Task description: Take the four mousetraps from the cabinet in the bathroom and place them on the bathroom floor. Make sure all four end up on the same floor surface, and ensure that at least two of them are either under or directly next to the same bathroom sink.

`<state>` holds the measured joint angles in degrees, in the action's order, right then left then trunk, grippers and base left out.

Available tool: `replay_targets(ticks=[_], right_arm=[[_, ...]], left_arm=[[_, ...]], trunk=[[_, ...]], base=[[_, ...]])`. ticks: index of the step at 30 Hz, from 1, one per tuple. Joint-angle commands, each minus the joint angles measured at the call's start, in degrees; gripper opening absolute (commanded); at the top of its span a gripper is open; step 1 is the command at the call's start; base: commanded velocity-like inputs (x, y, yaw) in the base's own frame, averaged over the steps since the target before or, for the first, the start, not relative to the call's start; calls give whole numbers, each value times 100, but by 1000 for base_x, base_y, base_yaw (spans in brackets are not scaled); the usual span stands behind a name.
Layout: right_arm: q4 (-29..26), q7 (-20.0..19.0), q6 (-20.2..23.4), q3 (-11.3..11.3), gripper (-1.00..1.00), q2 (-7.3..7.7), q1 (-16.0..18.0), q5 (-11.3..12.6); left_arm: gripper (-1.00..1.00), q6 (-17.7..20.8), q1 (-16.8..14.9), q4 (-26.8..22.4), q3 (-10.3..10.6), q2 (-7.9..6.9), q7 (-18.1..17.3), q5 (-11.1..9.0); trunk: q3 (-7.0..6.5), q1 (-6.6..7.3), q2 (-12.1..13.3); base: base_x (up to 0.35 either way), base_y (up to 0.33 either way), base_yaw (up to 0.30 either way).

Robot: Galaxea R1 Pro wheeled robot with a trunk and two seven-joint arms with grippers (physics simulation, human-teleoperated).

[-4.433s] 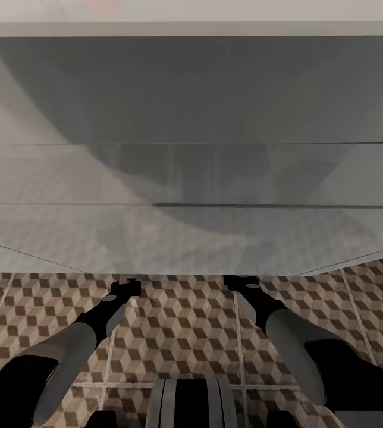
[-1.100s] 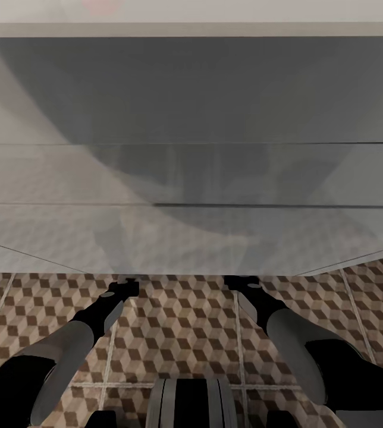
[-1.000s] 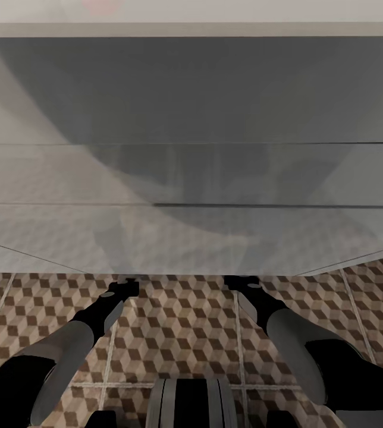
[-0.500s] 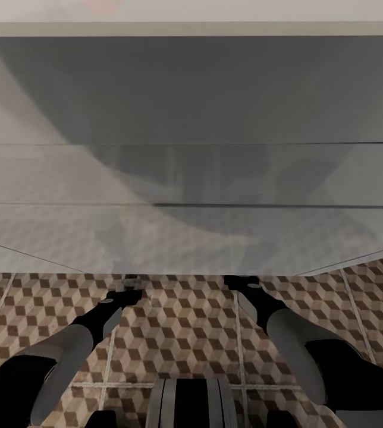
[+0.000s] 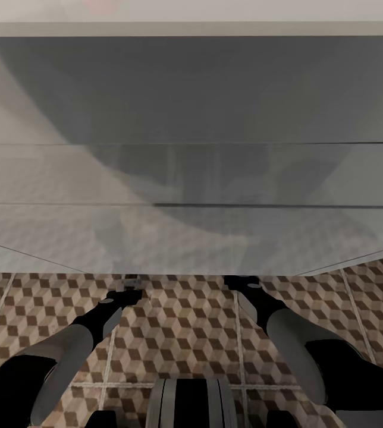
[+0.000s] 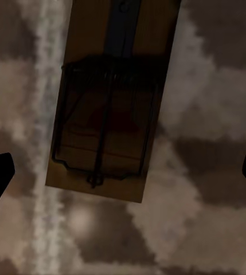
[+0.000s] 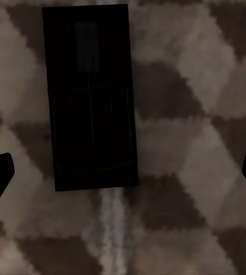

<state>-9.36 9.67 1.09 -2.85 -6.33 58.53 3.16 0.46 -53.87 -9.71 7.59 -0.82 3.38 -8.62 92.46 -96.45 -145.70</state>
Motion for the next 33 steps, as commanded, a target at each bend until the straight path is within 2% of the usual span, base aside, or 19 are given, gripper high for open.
replay_targets(ticks=[1,9,33], right_arm=[[-4,26,12,-31,100,0,1,34],[-4,26,7,-31,100,0,1,32],[-4,26,-34,-31,100,-8,1,27]], left_arm=[[100,3,-1,-4,50,-1,23,-58],[100,-98,-1,-5,58,2,23,-54],[100,-1096,-1,-124,82,25,91,-35]], trunk=[[3,1,-1],[3,1,-1],[3,1,-1]], base=[[0,0,0],[0,0,0],[0,0,0]])
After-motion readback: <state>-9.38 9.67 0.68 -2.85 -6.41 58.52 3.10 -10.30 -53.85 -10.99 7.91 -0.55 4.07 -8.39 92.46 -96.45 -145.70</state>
